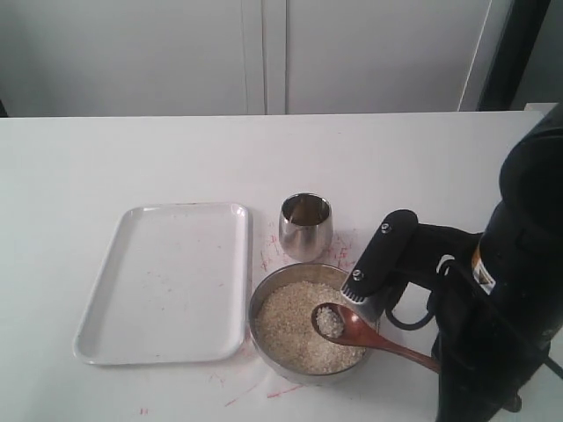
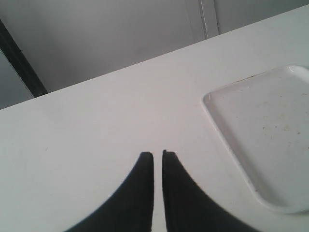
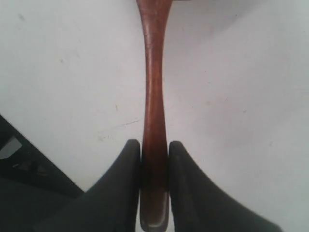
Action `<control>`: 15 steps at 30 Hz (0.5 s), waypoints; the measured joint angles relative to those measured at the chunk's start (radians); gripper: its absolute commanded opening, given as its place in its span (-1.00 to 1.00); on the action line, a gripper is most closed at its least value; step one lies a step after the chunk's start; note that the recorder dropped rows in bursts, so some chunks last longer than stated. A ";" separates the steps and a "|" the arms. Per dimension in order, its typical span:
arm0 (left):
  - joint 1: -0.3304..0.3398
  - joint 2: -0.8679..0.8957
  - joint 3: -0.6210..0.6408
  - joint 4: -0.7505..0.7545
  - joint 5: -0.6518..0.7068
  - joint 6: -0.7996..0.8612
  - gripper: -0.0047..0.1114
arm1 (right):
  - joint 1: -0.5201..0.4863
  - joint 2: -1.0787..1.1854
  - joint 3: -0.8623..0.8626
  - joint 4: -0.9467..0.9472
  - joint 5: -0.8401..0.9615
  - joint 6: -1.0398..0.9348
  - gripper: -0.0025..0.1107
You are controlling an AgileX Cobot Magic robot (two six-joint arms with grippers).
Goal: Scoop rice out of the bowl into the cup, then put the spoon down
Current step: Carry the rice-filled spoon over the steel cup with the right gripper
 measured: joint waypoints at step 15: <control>0.000 0.000 0.000 0.000 0.000 0.000 -0.67 | -0.112 0.100 -0.199 0.026 0.025 -0.025 -0.96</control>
